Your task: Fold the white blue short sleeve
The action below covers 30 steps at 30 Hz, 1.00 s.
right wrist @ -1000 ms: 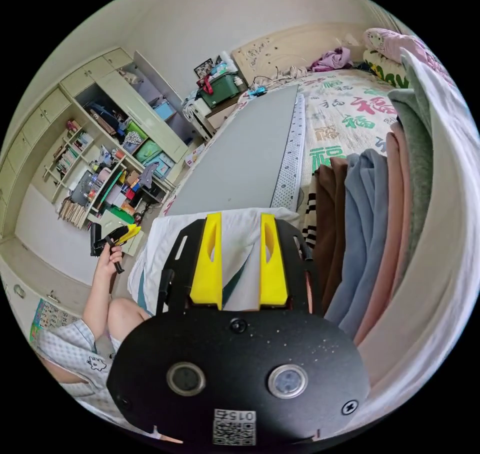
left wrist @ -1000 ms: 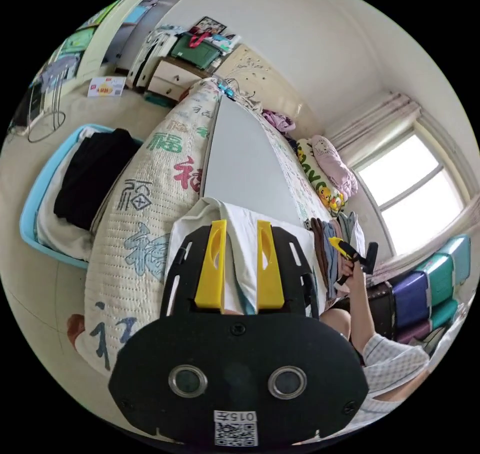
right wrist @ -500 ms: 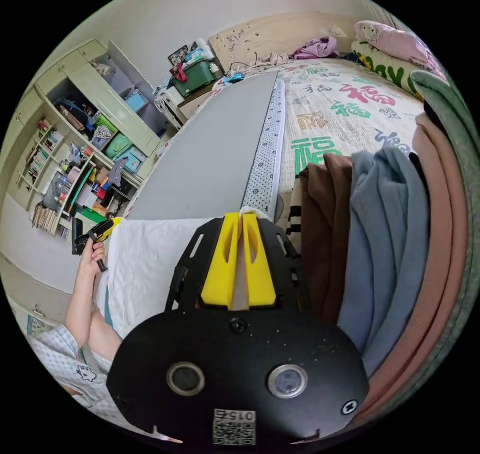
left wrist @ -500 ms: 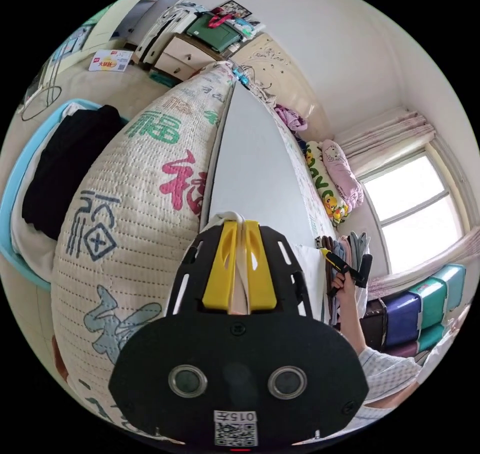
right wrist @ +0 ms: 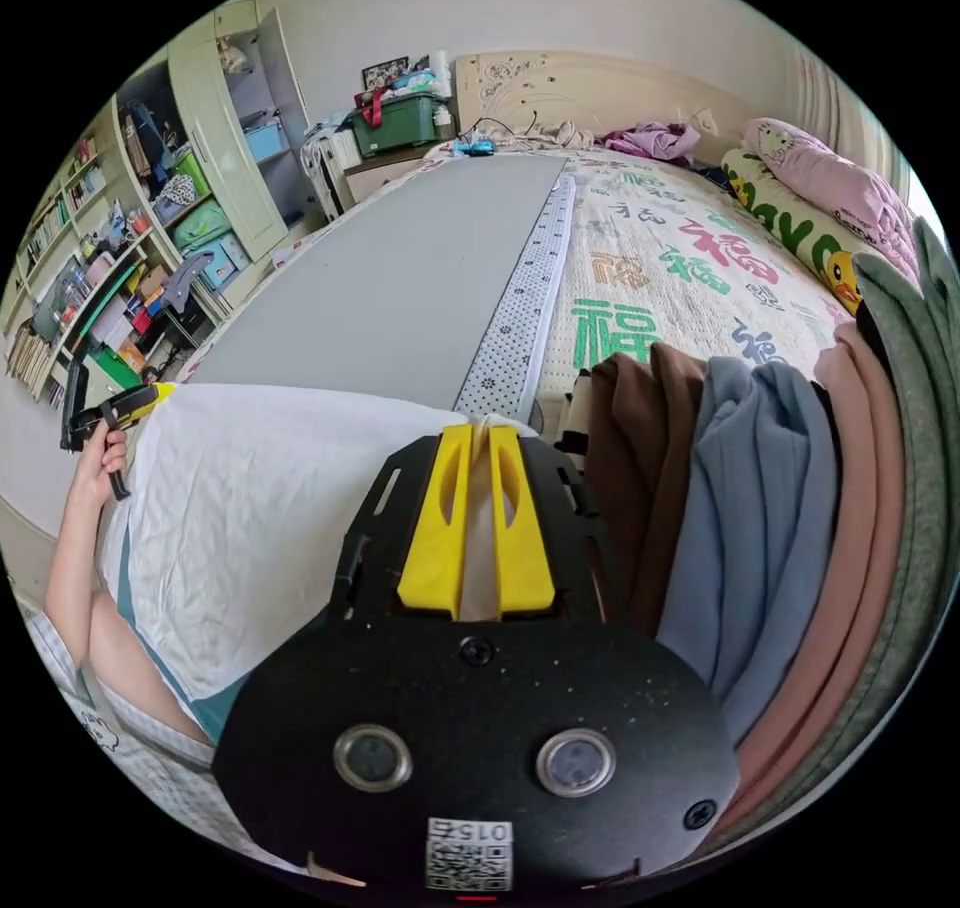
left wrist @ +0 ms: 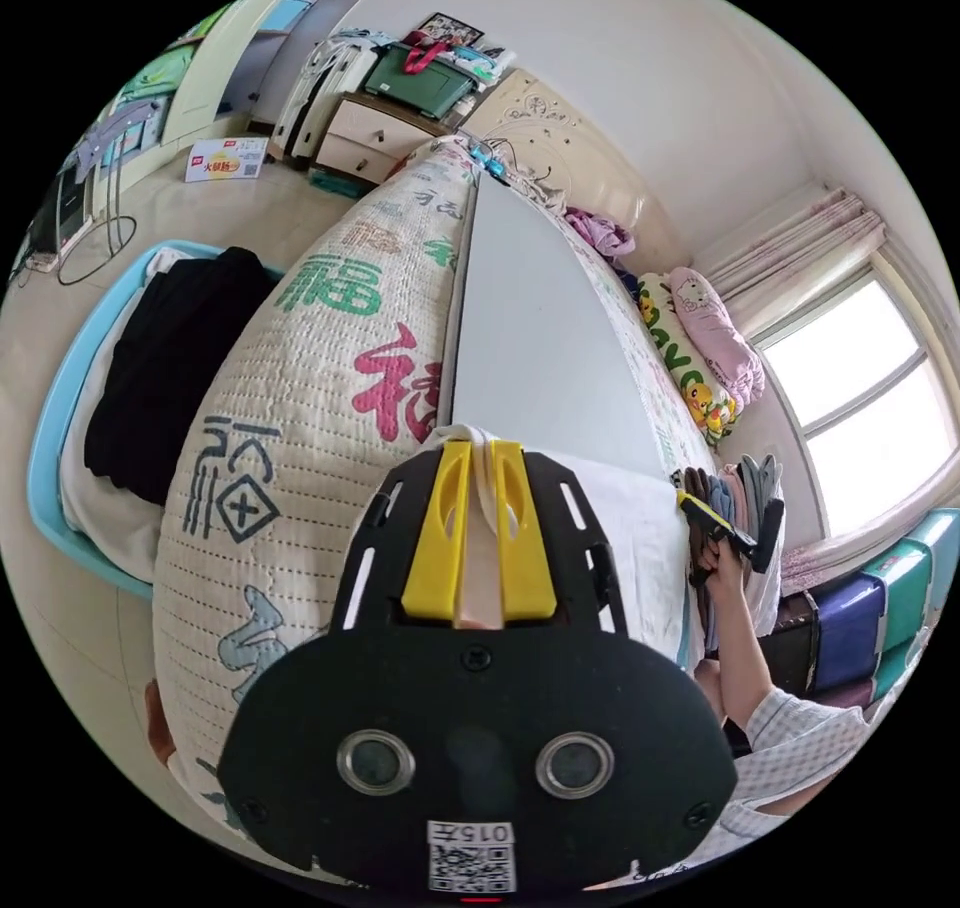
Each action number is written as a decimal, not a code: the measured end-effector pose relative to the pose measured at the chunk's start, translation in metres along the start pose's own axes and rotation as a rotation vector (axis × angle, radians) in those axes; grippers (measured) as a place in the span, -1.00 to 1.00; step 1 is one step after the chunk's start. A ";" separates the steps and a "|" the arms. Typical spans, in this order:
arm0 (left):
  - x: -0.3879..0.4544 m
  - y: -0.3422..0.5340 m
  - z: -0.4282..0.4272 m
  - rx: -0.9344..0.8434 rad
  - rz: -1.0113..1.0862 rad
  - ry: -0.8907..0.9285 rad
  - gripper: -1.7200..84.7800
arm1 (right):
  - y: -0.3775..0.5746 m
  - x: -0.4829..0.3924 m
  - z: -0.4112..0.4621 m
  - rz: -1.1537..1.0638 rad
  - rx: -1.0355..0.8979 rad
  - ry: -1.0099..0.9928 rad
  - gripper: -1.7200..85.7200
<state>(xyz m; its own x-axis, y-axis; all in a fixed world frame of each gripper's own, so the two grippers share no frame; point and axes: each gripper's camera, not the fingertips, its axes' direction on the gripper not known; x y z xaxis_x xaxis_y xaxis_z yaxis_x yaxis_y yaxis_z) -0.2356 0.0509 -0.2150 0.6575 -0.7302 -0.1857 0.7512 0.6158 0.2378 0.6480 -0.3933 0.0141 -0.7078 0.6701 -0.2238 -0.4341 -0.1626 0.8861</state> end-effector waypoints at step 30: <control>0.488 0.096 0.407 -0.401 0.628 -0.088 -0.70 | 0.256 0.035 -0.147 -0.344 -0.159 -0.324 -0.75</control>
<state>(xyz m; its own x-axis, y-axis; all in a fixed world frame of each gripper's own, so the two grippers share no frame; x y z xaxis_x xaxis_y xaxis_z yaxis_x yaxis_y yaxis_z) 0.1326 -0.3667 0.1050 0.9752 -0.2160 -0.0488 0.2108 0.9729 -0.0948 0.4301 -0.5184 0.1731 -0.3100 0.8910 -0.3317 -0.7090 0.0158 0.7050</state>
